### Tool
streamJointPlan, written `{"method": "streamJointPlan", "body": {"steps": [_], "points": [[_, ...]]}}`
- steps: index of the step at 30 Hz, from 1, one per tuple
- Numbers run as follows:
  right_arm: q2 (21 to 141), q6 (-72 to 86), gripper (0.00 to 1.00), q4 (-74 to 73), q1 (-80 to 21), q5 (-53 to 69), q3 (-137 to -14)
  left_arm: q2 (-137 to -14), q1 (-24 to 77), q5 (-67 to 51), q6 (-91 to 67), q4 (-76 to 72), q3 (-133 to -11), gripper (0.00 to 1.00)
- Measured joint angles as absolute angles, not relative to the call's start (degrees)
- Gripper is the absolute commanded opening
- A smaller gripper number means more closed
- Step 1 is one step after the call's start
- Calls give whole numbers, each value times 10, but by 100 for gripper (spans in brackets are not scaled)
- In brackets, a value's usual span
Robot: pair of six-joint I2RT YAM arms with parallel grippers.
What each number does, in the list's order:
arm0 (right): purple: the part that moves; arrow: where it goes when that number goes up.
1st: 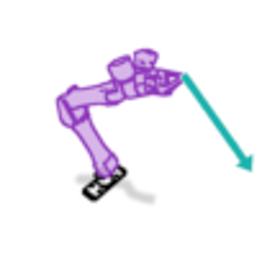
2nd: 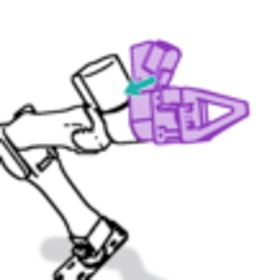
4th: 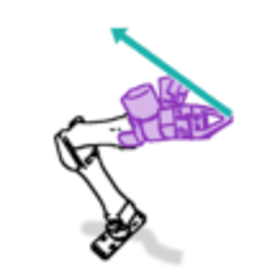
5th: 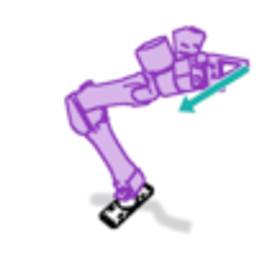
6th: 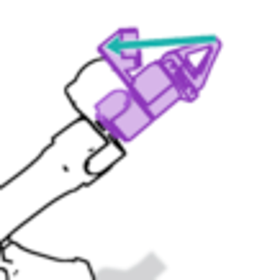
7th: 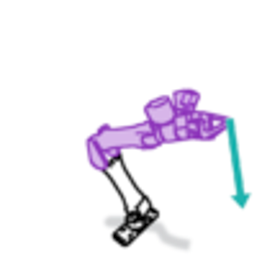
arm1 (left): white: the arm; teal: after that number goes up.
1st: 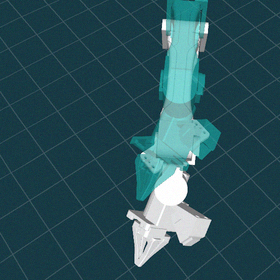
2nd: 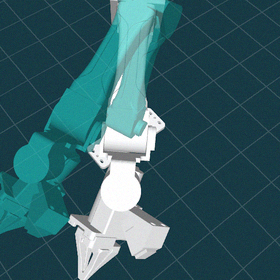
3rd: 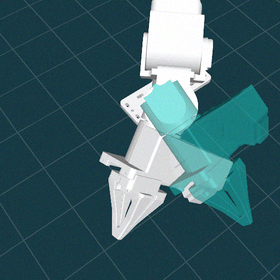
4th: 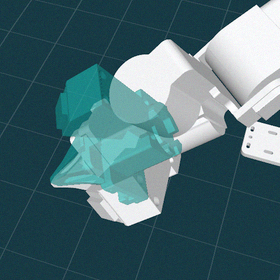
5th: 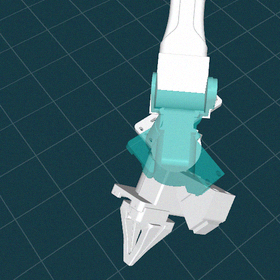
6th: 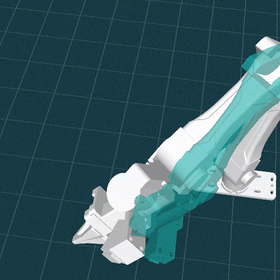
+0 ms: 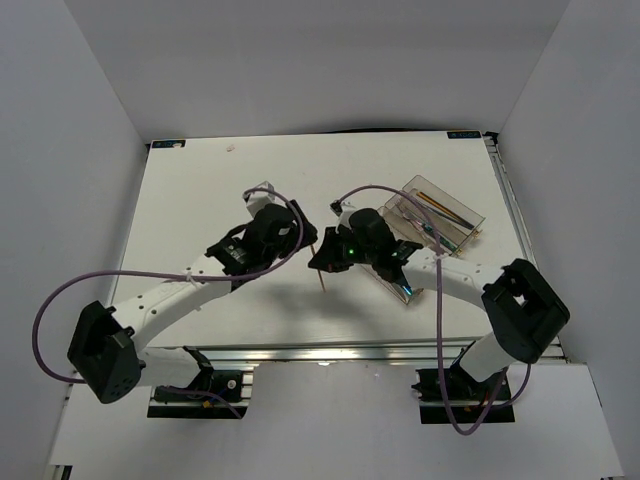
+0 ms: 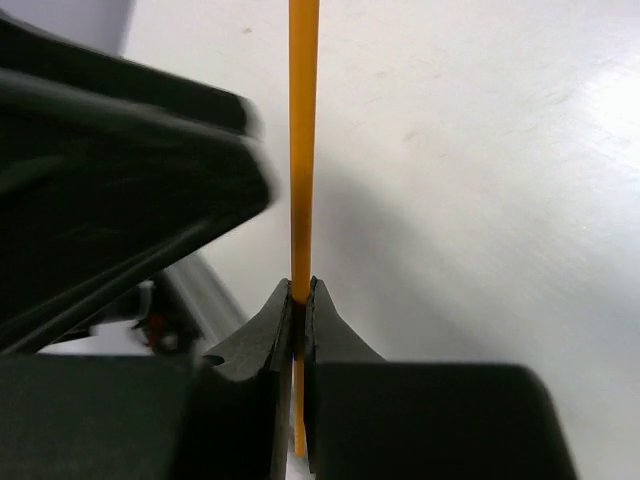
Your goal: Sort the eating utensils into containers
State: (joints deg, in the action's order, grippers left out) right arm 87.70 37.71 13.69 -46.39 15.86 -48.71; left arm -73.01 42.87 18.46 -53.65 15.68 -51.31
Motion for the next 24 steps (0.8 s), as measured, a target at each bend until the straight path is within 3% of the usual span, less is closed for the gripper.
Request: {"method": "streamJointPlan", "body": {"steps": [5, 12, 17, 24], "points": [[876, 218, 0, 3, -405, 106, -557, -702, 432, 312, -511, 314, -633, 98], [865, -129, 0, -142, -268, -17, -604, -502, 432, 442, -428, 448, -596, 98], [872, -271, 0, -176, -211, -91, -611, -398, 432, 433, -376, 475, -508, 98], [966, -383, 0, -203, -161, -170, -724, -296, 432, 412, -347, 447, -478, 98]]}}
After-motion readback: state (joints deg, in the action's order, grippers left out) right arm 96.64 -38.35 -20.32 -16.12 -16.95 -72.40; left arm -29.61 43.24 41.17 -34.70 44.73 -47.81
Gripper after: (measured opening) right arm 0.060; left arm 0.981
